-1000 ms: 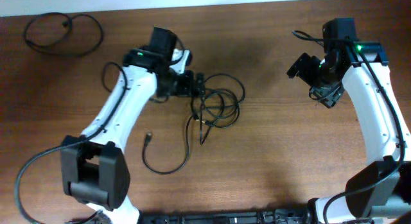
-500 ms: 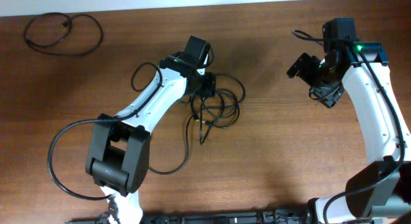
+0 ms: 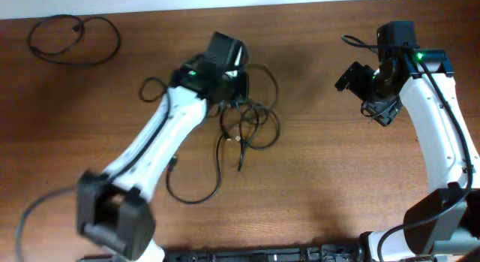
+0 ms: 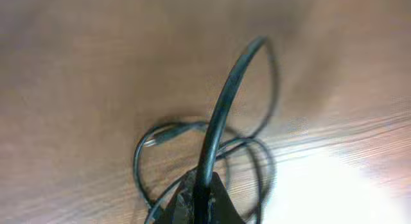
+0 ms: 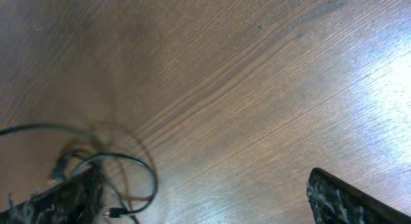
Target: Untangle cables
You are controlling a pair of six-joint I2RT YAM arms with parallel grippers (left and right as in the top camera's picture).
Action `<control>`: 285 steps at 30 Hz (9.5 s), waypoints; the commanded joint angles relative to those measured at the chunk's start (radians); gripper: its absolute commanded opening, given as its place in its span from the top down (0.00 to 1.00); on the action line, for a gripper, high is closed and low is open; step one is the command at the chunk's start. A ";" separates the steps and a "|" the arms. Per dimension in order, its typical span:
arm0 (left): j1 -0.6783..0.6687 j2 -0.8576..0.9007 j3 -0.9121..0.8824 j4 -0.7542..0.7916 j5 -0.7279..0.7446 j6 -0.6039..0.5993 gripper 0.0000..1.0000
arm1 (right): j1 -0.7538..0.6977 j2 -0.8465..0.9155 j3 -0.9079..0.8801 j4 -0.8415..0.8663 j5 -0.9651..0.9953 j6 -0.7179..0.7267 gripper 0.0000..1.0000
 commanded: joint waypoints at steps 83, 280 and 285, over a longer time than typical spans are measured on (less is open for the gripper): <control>1.147 0.277 0.023 0.211 -0.181 0.048 0.87 | -0.004 -0.005 0.017 0.000 0.010 -0.009 0.02; -0.038 0.376 0.453 -0.792 0.230 0.430 0.05 | -0.319 -0.003 0.010 -0.067 0.029 -0.035 0.02; -0.041 0.340 0.453 -0.914 0.232 0.429 0.02 | -0.319 -0.003 0.010 -0.068 0.029 -0.035 0.02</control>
